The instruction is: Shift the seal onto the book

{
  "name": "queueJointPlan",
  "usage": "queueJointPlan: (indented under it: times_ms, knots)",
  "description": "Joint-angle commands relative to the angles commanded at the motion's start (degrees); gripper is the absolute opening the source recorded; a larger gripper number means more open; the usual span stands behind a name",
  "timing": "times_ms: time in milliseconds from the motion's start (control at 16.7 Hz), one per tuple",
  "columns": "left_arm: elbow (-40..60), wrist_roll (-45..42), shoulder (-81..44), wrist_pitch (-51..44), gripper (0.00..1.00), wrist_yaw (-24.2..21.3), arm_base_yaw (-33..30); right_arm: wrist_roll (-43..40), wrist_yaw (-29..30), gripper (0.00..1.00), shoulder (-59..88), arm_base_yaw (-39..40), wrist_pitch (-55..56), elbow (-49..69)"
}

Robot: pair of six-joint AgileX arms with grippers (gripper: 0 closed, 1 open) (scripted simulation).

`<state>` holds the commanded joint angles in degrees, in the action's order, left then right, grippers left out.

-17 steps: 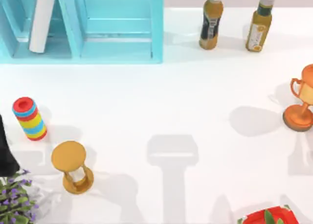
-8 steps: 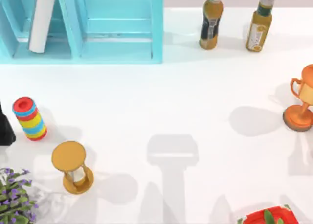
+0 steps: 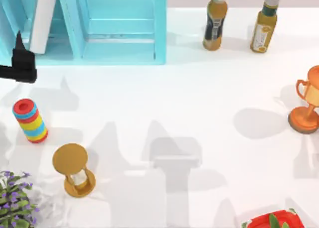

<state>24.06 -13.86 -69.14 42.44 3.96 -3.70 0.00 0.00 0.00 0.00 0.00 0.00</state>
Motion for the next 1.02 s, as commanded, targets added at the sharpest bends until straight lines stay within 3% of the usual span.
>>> queueJointPlan:
  times_ms: [300, 540, 1020]
  knots:
    - [9.34, -4.97, -27.96, 16.46, 1.0, 1.41, -1.45, 0.0, 0.0, 1.0, 0.0, 0.0, 0.0, 0.0]
    - [14.27, -7.79, -43.24, 25.74, 1.0, 2.24, -2.21, 0.0, 0.0, 1.0, 0.0, 0.0, 0.0, 0.0]
    - [16.08, -9.11, -49.58, 29.54, 1.0, 2.66, -2.48, 0.0, 0.0, 1.0, 0.0, 0.0, 0.0, 0.0]
